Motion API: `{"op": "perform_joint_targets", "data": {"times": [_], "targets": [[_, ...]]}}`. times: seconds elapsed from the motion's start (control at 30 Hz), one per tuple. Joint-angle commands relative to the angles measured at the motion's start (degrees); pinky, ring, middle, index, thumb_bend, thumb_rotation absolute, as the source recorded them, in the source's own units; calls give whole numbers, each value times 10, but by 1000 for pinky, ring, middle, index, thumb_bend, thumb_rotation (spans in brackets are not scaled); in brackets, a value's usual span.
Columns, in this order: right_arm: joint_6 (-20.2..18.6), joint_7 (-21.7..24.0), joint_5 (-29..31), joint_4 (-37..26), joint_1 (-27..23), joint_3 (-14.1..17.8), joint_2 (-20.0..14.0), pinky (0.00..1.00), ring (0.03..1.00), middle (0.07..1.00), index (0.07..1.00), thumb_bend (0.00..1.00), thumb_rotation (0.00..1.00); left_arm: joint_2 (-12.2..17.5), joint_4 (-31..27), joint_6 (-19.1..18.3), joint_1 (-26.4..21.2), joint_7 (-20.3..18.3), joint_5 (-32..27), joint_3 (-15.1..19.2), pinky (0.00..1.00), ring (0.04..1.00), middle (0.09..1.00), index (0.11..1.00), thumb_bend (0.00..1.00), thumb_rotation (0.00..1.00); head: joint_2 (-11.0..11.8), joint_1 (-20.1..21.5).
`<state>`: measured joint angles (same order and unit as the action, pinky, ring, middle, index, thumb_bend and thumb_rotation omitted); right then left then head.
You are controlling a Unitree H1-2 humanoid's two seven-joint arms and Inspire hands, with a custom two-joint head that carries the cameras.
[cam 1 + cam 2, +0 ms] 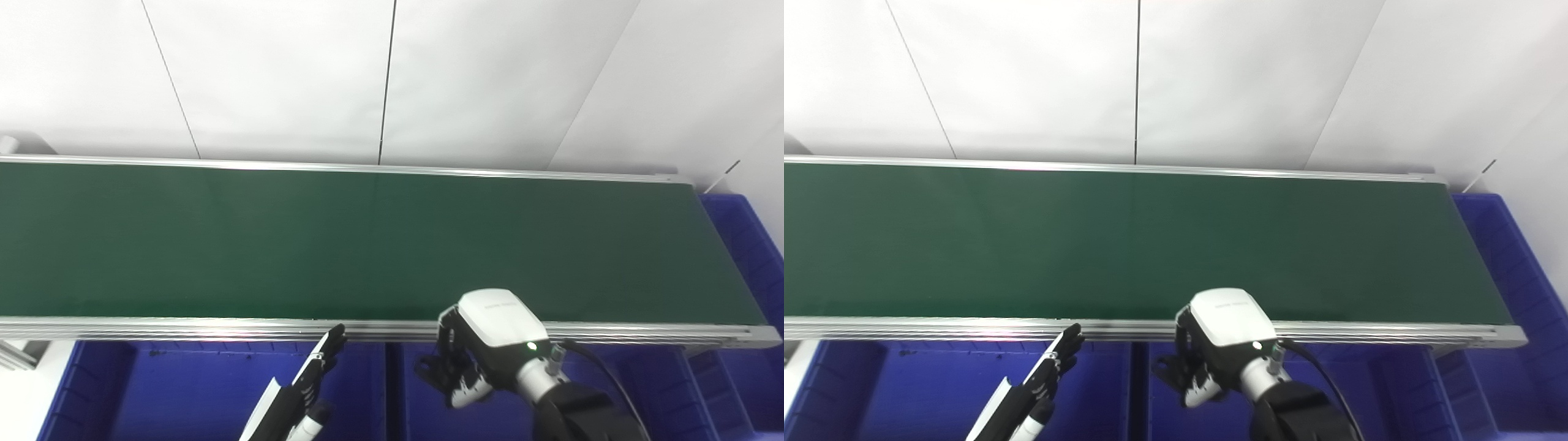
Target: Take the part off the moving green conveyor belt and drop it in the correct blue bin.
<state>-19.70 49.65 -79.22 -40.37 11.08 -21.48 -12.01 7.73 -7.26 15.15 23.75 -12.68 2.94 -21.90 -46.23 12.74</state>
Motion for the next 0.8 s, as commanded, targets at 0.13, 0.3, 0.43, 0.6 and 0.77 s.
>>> {"op": "perform_joint_targets", "data": {"times": [0.13, 0.3, 0.43, 0.6, 0.77], "targets": [[46, -34, -1, 3, 50, 28, 4, 162, 233, 471, 485, 523, 1, 2, -25, 2, 0, -8, -5, 3, 999, 1000, 984, 1000, 597, 949, -3, -2], [74, -156, 0, 74, 75, 39, -3, 147, 215, 470, 488, 523, 0, 3, -24, 3, -1, -9, -5, 5, 985, 993, 982, 1000, 586, 945, -4, -4], [92, -276, 10, 136, 79, 42, -11, 117, 179, 470, 488, 523, 0, 3, -23, 3, -2, -10, -5, 5, 987, 994, 983, 1000, 589, 939, -4, -4], [102, -411, 11, 223, 66, 38, -24, 100, 159, 469, 487, 523, 2, 1, -27, -3, 0, -9, -2, 4, 1000, 995, 980, 1000, 590, 936, -7, -7], [84, -416, -5, 247, 62, 36, -27, 317, 445, 619, 706, 774, 607, -2, -26, -1, 0, -7, 3, 2, 987, 991, 980, 1000, 569, 933, -7, -12]]}}
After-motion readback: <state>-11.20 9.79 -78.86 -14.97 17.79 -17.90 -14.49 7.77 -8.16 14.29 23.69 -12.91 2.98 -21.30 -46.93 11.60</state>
